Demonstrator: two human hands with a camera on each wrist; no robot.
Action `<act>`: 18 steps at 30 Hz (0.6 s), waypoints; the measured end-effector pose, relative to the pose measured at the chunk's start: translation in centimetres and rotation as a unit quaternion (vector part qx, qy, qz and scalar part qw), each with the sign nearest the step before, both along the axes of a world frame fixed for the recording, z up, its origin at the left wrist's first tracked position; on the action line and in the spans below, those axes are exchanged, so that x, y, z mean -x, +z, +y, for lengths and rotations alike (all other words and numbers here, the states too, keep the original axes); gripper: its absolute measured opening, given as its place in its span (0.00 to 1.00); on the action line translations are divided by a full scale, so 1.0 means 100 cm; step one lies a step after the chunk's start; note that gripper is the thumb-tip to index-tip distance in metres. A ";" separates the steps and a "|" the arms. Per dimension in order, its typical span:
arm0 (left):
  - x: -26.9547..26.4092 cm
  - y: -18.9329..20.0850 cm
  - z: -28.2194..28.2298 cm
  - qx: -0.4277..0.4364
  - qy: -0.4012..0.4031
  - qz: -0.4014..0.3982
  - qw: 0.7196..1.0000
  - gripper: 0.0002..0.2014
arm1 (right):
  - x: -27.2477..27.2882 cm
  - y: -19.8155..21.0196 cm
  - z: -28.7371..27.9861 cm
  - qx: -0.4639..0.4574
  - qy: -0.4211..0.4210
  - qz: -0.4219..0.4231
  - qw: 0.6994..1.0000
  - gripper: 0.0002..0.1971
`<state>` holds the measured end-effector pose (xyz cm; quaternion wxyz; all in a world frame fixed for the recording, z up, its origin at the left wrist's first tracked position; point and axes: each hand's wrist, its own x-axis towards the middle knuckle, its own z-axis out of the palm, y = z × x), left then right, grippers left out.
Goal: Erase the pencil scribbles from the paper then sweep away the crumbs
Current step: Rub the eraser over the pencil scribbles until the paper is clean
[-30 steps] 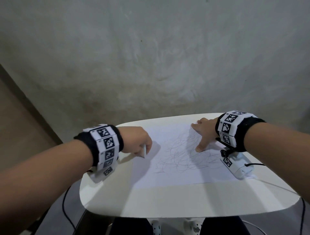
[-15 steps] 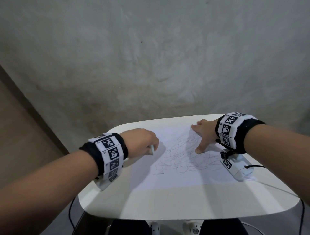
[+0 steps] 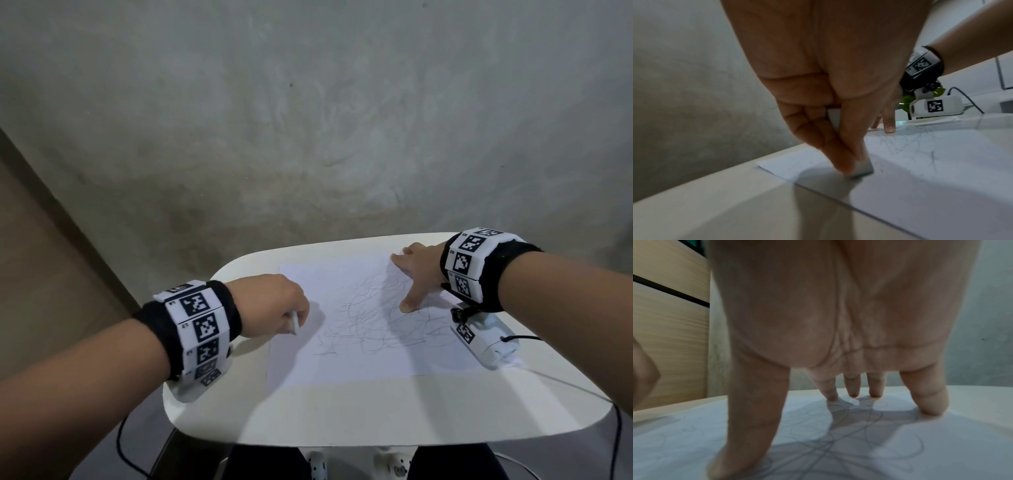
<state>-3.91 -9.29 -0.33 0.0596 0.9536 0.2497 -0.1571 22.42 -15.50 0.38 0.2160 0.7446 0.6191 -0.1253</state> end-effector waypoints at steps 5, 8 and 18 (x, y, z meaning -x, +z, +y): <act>-0.008 0.001 0.002 -0.024 0.002 -0.018 1.000 0.05 | 0.000 0.002 0.000 0.007 0.000 -0.003 1.000 0.53; -0.013 -0.003 0.000 -0.032 0.002 -0.052 0.998 0.05 | 0.001 0.003 0.000 0.013 -0.003 0.001 1.000 0.53; -0.016 0.001 -0.006 -0.030 -0.011 -0.053 0.998 0.04 | 0.000 0.003 0.001 0.015 -0.003 0.001 1.000 0.54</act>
